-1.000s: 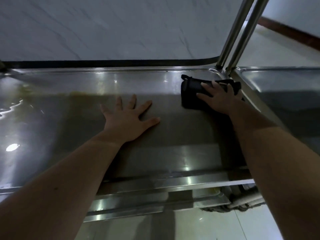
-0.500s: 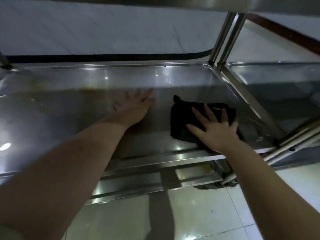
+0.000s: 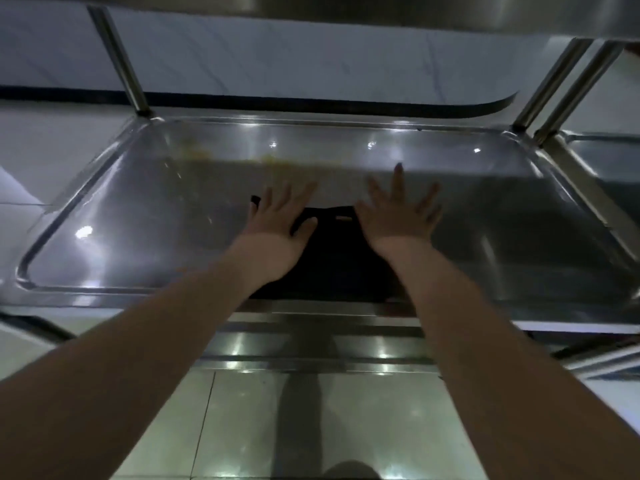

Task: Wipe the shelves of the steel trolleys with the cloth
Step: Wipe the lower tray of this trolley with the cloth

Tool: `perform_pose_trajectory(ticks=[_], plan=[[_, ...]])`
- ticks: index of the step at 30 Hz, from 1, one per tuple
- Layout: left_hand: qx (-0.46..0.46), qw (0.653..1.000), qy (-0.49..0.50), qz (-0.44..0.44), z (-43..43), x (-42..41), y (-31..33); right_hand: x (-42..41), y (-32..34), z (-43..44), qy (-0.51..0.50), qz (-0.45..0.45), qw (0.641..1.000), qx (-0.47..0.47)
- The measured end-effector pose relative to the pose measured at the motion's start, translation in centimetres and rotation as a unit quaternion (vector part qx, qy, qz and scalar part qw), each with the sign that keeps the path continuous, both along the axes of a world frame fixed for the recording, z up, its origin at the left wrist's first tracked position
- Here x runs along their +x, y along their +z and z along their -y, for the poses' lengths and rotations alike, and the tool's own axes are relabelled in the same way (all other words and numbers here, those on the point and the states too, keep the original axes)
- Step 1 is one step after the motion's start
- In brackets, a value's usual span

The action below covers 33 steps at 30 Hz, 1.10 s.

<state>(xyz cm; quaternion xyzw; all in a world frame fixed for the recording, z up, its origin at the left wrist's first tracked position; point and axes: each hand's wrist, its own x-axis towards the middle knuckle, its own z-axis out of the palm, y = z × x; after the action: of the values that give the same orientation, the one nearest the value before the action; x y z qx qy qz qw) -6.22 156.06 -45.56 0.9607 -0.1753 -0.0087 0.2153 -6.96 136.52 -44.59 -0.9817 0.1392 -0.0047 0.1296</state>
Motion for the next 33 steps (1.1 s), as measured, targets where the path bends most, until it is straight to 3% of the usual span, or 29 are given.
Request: perform_pose_trajectory(ticks=[4,8,18,22,26,33], plan=[[0.174,0.982,-0.022,0.066,2.5,-3.0,-1.3,3.1,-1.1,5.2,0.027,-0.033,0.998,-0.049],[0.166,0.986,0.002,0.002,2.5,0.6,-1.9,3.8,-3.1,5.8,-0.011,-0.016,0.999,-0.051],[0.189,0.982,-0.012,0.025,7.8,15.5,-0.6,5.0,-4.3,6.2,-0.010,-0.015,0.993,-0.118],[0.223,0.960,-0.077,0.147,9.4,16.0,-0.7,5.3,-4.3,6.4,-0.016,-0.020,0.992,-0.120],[0.181,0.979,-0.086,0.045,9.3,15.1,-1.3,5.3,-4.2,6.2,-0.021,-0.023,0.994,-0.109],[0.204,0.975,-0.086,0.008,7.8,10.2,-1.1,5.2,-3.6,6.3,-0.009,-0.026,0.996,-0.080]])
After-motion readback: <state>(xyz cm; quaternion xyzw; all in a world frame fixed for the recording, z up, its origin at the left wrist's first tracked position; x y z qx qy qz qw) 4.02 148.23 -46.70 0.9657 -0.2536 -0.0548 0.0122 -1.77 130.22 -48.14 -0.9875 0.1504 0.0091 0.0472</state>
